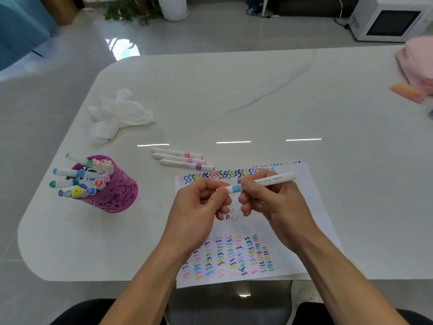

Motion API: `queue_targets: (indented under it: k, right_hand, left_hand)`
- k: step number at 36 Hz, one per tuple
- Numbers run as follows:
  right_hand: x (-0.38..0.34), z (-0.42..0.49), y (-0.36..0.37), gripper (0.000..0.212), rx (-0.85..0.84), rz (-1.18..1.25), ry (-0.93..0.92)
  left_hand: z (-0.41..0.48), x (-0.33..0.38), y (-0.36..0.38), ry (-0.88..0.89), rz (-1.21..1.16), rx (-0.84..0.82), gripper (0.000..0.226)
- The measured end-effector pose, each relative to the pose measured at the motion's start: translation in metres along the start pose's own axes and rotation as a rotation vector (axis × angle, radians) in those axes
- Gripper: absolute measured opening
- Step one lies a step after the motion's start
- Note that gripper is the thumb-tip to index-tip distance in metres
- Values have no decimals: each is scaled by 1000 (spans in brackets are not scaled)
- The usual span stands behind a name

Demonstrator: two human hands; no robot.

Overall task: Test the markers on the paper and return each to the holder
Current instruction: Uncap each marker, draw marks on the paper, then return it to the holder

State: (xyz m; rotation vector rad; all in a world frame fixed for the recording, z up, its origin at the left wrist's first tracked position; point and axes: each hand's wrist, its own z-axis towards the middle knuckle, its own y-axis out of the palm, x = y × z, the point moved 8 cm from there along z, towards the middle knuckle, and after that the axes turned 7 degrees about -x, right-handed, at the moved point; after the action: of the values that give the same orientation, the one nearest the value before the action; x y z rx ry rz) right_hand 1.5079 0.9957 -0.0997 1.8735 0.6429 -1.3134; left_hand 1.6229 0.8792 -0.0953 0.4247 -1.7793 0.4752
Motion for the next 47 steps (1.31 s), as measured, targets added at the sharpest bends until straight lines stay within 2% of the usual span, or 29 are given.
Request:
queue_targets:
  k: [8, 14, 17, 23, 28, 33, 38, 42, 47]
  right_hand:
    - [8, -1, 6, 30, -21, 80, 40]
    - [2, -1, 10, 20, -33, 127, 31]
    - [0, 1, 10, 28, -38, 127, 48]
    - [5, 4, 1, 51, 91, 20, 64]
    - [6, 3, -4, 42, 164, -198, 33]
    - [6, 1, -10, 28, 218, -255, -1]
    - [1, -3, -15, 23, 240, -268, -29]
    - [-1, -5, -17, 22, 249, -290, -40]
    - [-1, -6, -15, 19, 235, -294, -47]
  left_hand:
    - [2, -4, 1, 12, -9, 14, 10]
    - [3, 7, 0, 68, -12, -14, 11]
    - [1, 19, -6, 119, 25, 26, 8]
    - [-10, 43, -42, 256, -46, 238, 9]
    - [-24, 61, -84, 359, -43, 447, 15]
    - [-47, 84, -110, 549, 138, 669, 13]
    - [-75, 101, -126, 670, 387, 850, 21]
    - [-88, 108, -132, 675, 563, 957, 25]
    - [-87, 104, -141, 609, 616, 967, 29]
